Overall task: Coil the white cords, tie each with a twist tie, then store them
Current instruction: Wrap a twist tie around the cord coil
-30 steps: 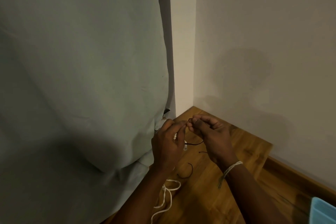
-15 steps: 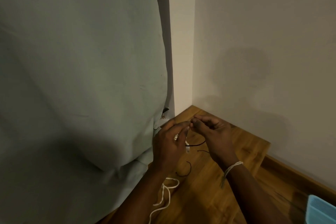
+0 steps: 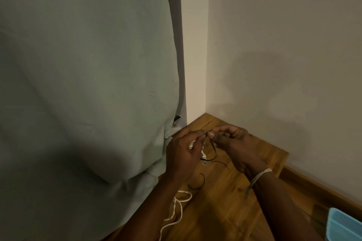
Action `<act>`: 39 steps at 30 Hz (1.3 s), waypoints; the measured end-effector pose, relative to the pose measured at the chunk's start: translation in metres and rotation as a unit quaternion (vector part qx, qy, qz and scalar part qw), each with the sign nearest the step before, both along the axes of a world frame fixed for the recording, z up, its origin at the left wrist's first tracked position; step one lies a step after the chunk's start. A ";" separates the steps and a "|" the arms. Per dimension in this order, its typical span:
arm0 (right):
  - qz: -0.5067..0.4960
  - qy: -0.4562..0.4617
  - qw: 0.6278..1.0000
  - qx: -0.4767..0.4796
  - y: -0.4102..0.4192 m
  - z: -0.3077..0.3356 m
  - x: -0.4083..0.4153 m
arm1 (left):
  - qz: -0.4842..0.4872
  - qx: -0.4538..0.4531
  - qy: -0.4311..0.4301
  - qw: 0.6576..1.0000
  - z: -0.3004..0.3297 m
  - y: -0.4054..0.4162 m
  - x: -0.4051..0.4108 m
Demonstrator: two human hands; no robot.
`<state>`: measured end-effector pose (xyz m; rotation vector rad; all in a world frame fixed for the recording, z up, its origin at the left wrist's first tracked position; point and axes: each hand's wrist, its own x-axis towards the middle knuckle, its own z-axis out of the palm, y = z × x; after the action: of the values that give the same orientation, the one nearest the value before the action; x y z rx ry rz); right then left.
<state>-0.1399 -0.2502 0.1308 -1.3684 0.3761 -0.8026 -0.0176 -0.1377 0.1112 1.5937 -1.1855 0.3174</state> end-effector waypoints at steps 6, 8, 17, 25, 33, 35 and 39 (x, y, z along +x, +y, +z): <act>-0.045 0.023 0.985 -0.164 -0.001 0.002 0.000 | -0.025 0.006 0.058 0.998 -0.007 -0.001 0.004; -0.074 -0.001 0.981 -0.181 -0.001 0.008 0.000 | -0.029 0.015 0.089 0.995 -0.011 0.000 0.004; -0.127 0.001 0.959 -0.252 0.005 0.009 0.001 | -0.057 0.036 0.117 0.991 -0.017 0.001 0.010; -0.068 0.015 0.964 -0.257 0.000 0.013 -0.002 | -0.122 0.052 0.136 0.982 -0.020 0.002 0.013; 0.013 0.011 0.991 -0.136 0.010 0.015 -0.003 | -0.119 0.029 0.162 0.979 -0.022 0.001 0.008; -0.003 0.014 0.987 -0.163 0.009 0.015 0.000 | -0.114 0.030 0.200 0.973 -0.020 0.004 0.007; -0.013 -0.012 0.992 -0.123 0.006 0.019 0.004 | -0.139 0.041 0.184 0.972 -0.015 0.008 0.006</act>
<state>-0.1361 -0.2440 0.1498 -1.5833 0.2831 -0.9086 -0.0112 -0.1300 0.0958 1.4525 -1.1201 -0.2045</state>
